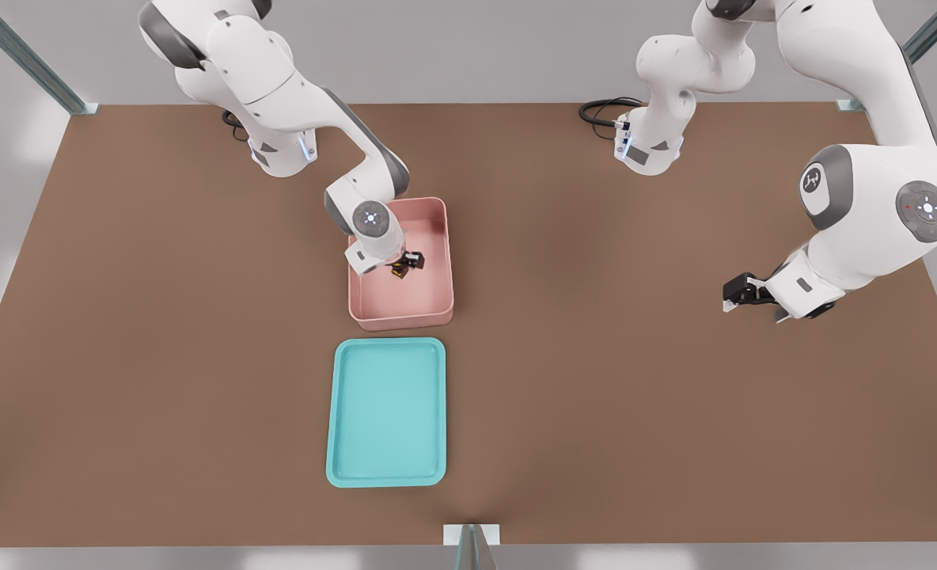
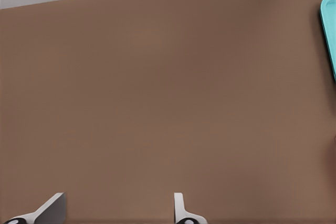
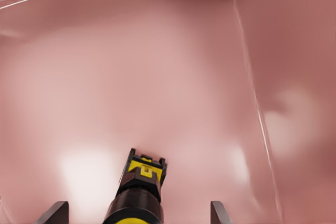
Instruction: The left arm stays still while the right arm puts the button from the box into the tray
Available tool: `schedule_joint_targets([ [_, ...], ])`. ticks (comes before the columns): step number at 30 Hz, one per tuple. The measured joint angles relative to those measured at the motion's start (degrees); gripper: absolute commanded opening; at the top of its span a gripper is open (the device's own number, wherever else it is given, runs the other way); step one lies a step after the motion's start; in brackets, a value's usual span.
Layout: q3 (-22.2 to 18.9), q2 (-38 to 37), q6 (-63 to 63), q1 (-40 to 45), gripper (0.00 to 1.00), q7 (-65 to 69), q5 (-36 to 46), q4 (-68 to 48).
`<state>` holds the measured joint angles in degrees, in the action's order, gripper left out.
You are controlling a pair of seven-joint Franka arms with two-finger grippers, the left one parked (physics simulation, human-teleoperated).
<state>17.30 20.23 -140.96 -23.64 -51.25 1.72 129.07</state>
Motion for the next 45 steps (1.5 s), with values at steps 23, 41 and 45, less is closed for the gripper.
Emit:
schedule_joint_targets([
  [23, -0.36, -3.35, -0.53, -0.17, 0.41, -7.75, -0.55, 1.23],
  [41, -4.47, 22.4, 25.36, 6.86, 0.4, -8.97, -2.69, -58.08],
  [45, -5.92, 33.34, 29.2, 6.7, 0.4, -8.74, -3.97, -67.46],
])
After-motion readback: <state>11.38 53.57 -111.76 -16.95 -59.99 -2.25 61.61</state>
